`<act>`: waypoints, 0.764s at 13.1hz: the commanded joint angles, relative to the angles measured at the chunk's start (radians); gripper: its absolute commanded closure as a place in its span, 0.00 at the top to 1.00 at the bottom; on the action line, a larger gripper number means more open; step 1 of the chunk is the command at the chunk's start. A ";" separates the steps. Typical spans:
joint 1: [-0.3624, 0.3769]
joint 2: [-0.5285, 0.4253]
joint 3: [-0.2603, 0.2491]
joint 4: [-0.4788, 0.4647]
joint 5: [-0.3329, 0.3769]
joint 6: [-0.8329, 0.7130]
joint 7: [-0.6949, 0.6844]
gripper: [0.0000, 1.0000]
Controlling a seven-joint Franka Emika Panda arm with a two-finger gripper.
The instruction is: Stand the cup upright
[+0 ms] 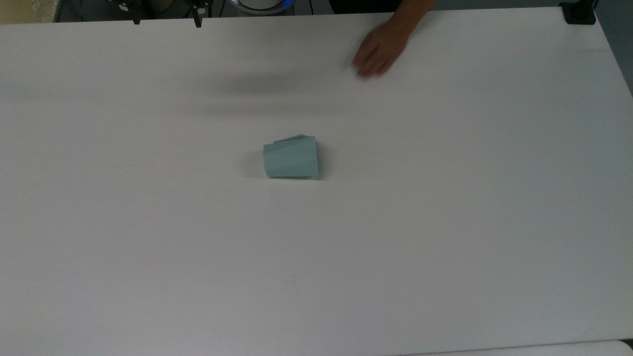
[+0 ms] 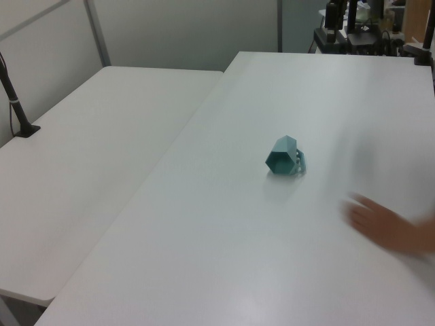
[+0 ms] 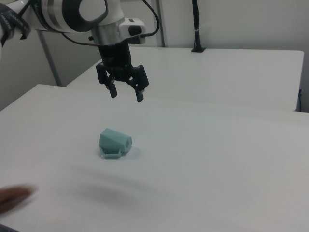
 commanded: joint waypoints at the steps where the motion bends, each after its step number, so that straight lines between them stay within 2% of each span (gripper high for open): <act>1: -0.007 -0.013 -0.028 0.014 -0.015 -0.034 -0.028 1.00; 5: -0.013 -0.017 -0.031 0.033 0.052 -0.033 -0.031 1.00; 10: -0.007 -0.007 -0.029 0.027 0.052 -0.036 -0.011 1.00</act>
